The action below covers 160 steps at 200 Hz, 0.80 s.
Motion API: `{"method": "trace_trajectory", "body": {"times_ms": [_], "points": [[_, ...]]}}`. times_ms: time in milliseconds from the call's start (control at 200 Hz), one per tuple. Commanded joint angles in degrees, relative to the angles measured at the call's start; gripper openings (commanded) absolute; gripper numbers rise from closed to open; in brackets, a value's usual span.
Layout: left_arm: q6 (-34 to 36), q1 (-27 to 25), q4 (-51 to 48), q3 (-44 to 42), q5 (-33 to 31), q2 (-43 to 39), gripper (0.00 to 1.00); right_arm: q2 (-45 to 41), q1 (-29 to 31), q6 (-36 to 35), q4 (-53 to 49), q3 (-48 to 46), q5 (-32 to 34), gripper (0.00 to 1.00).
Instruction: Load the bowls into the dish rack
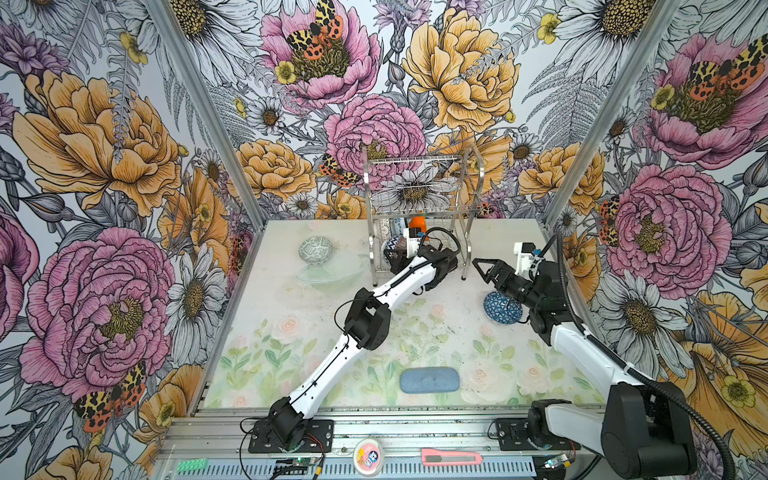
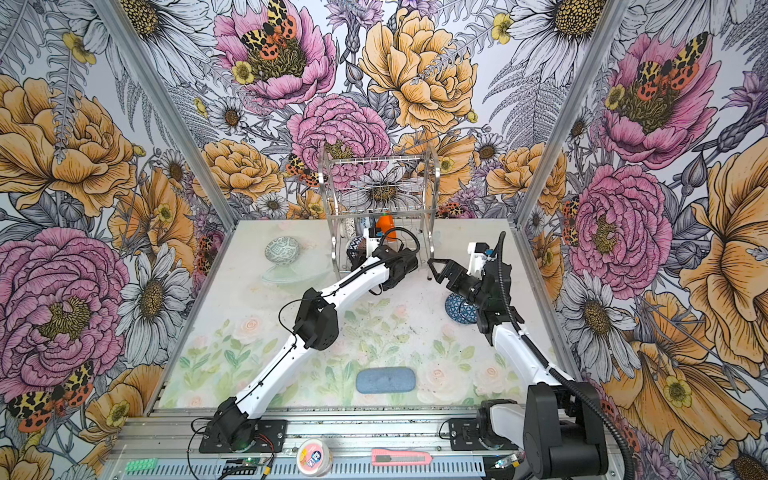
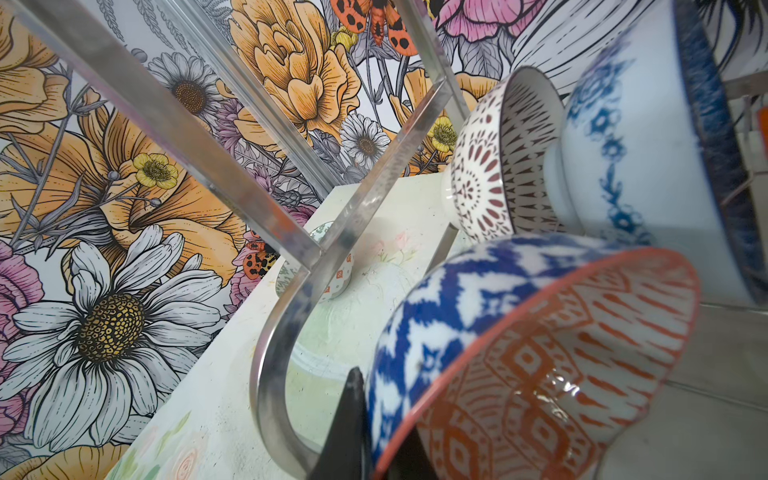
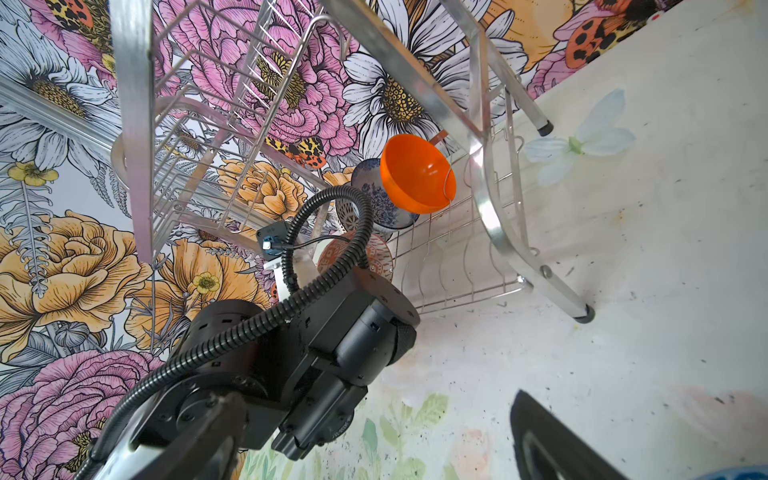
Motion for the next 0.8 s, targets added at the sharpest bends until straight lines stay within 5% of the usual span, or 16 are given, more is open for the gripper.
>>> {"method": "trace_trajectory", "body": {"times_ms": [0, 796], "points": [[0.3, -3.5, 0.7, -0.2, 15.1, 2.6, 0.03, -1.8, -0.3, 0.3, 1.1, -0.3, -0.7, 0.99], [-0.6, -4.4, 0.8, 1.6, 20.4, 3.8, 0.1, -2.2, -0.4, 0.4, 1.1, -0.6, -0.6, 0.99]]}}
